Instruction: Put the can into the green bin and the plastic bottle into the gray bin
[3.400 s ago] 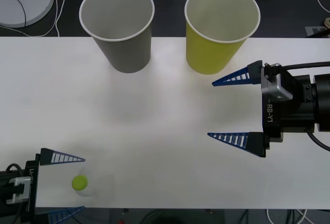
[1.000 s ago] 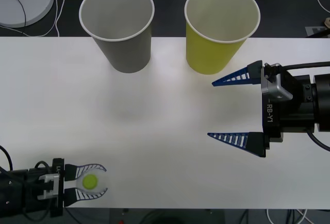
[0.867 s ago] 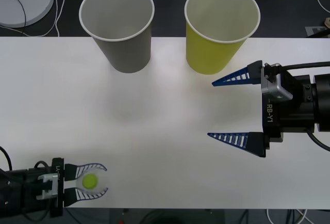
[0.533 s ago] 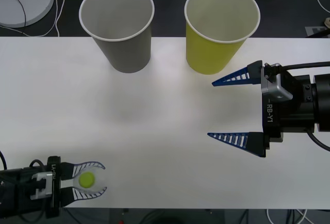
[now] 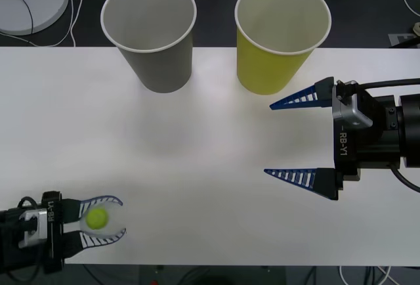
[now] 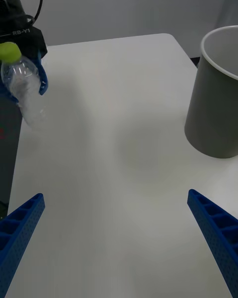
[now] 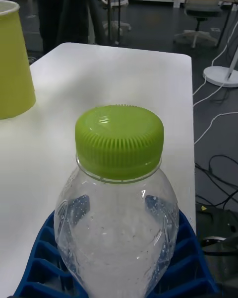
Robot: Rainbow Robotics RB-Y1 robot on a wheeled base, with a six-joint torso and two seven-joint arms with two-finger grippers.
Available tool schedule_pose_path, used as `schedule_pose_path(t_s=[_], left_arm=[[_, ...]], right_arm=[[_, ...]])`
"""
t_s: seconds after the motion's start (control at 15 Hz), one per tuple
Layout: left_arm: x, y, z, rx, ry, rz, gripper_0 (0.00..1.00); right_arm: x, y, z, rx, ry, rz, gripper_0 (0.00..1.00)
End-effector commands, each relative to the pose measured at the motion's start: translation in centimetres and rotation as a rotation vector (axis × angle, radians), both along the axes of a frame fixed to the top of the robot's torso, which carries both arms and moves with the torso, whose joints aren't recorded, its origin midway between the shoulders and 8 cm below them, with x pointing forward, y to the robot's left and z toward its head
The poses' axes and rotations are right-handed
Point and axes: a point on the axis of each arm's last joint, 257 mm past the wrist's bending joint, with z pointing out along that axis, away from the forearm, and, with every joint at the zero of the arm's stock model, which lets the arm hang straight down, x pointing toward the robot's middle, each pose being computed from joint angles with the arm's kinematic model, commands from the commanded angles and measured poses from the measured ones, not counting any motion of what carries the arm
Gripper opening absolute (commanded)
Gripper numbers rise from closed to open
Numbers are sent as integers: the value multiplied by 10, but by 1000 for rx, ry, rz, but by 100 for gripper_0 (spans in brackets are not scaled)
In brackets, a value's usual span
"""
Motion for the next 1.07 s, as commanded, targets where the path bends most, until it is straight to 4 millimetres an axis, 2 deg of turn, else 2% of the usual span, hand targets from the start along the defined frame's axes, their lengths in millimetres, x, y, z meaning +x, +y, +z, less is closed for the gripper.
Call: schedule_pose_path(t_s=[0.07,0.4,1.07], left_arm=[[17,7,8,3,-19,102,0],[34,20,32,-20,22,212,0],[62,75,90,47,77,314,0]], right_arm=[[0,0,0,0,0,0,100],[0,0,0,0,0,0,100],[0,0,0,0,0,0,100]])
